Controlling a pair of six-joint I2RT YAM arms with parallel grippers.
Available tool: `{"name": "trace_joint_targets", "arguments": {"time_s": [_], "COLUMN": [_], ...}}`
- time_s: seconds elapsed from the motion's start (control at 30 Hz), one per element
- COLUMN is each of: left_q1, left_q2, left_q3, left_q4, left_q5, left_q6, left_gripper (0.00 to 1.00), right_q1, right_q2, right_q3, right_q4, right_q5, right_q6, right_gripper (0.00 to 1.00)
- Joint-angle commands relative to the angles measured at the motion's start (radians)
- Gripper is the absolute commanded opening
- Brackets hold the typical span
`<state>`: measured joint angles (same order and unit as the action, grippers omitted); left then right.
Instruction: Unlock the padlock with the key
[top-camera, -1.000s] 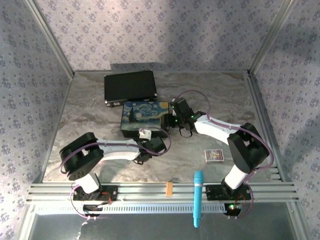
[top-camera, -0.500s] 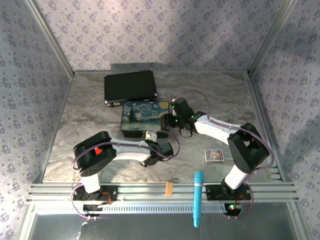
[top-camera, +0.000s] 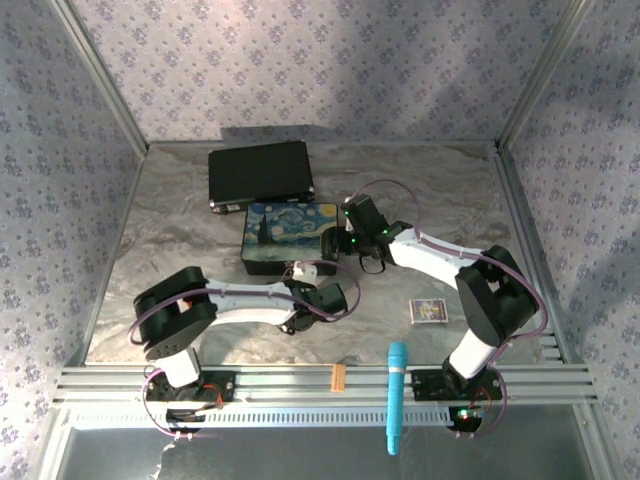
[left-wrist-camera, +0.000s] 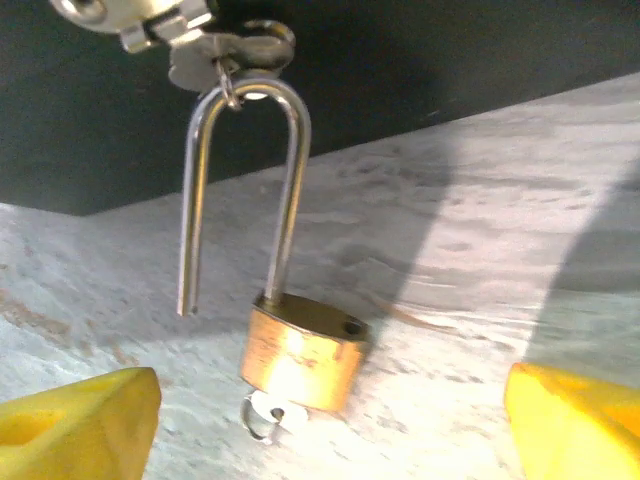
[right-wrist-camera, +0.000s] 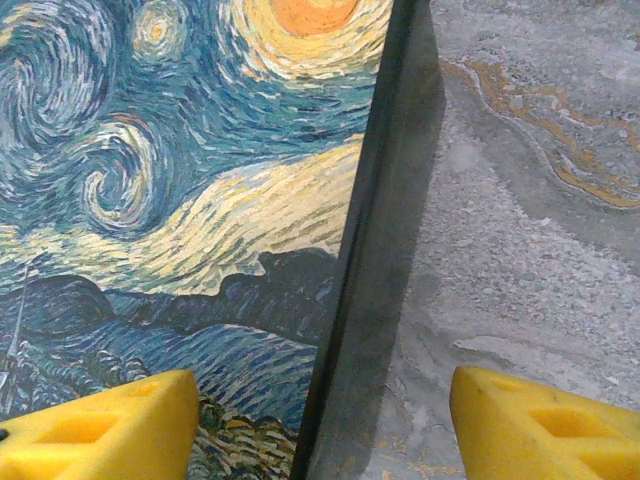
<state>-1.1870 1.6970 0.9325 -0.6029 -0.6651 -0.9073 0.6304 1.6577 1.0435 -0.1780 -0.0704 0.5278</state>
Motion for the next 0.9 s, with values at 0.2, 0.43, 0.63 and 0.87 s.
{"name": "trace_joint_targets", "arguments": {"time_s": [0.2, 0.43, 0.63, 0.87], "left_q1": [0.015, 0.222, 0.454, 0.586], "left_q2": [-0.328, -0.681, -0.852, -0.858], "left_q3": [-0.068, -0.273, -0.389, -0.422], "left_q4": [0.094, 0.276, 0.332, 0.301], "left_q5": [0.085, 0.388, 0.670, 0.706], "left_q6": [0.054, 0.070, 0.060, -0.033], "left_gripper": [1.00, 1.00, 1.00, 1.00], "right_q1": [-0.017, -0.025, 0.050, 0.306], "right_q2": [-0.041, -0.211, -0.319, -0.324], "right_q3": [0.067, -0.010, -0.091, -0.199], "right_q4": [-0.118, -0.048, -0.060, 0.086], "right_q5": [-0.049, -0.062, -0.067, 0.085], "right_q6": [-0.112, -0.095, -0.055, -0.015], "right_gripper": [0.99, 0.99, 0.99, 0.97]}}
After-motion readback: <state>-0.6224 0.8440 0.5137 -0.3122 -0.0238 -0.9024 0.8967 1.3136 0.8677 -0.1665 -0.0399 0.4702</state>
